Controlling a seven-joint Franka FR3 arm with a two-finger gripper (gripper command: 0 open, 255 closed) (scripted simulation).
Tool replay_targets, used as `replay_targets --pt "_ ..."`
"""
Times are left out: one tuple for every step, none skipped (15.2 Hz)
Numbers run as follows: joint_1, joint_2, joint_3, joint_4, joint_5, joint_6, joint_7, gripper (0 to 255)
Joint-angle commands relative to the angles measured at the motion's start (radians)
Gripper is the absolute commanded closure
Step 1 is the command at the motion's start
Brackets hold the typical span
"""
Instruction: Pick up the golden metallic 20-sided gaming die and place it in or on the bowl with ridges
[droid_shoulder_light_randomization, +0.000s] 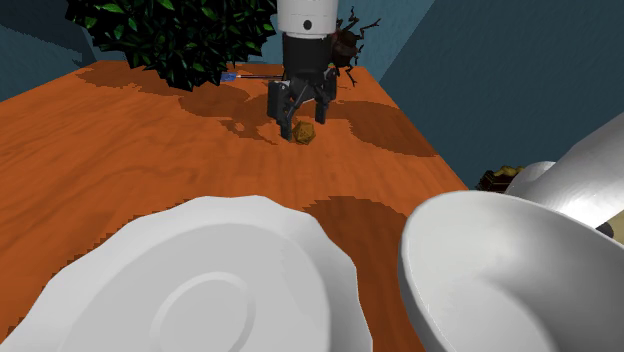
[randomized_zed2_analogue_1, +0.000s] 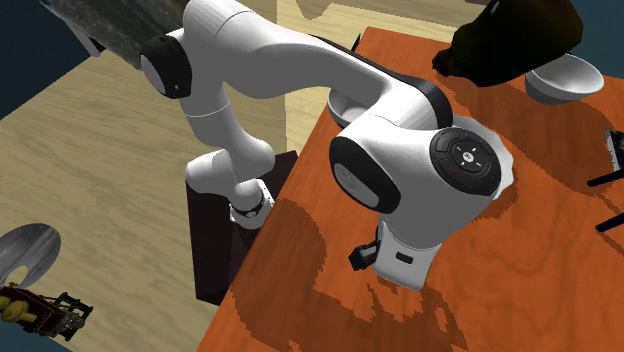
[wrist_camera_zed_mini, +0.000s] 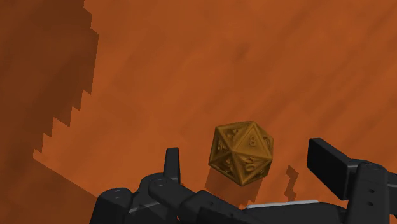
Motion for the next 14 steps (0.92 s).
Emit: replay_targets --pt "0.001 -0.001 0.001 -0.012 0.001 0.011 0.0 0" --pt "0.001 -0.001 0.001 -0.012 0.001 0.011 0.0 0" --pt "0.001 -0.001 0.001 -0.012 0.001 0.011 0.0 0" --pt "0.001 -0.001 0.001 -0.012 0.001 0.011 0.0 0" --pt "0.001 -0.001 0.001 -0.012 0.001 0.011 0.0 0" --pt "0.001 -0.001 0.001 -0.012 0.001 0.011 0.0 0" --pt "0.001 -0.001 0.001 -0.012 0.001 0.011 0.0 0" --pt "0.001 -0.001 0.001 -0.012 0.001 0.011 0.0 255" --pt "0.001 -0.001 0.001 -0.012 0.001 0.011 0.0 255" --pt "0.001 -0.001 0.001 -0.012 0.001 0.011 0.0 255" --pt "0.001 -0.001 0.001 -0.012 0.001 0.011 0.0 255" --pt "0.001 -0.001 0.001 -0.012 0.001 0.011 0.0 255" --pt "0.001 -0.001 0.001 -0.012 0.001 0.011 0.0 255" --pt "0.0 -0.001 0.001 -0.012 0.001 0.011 0.0 255"
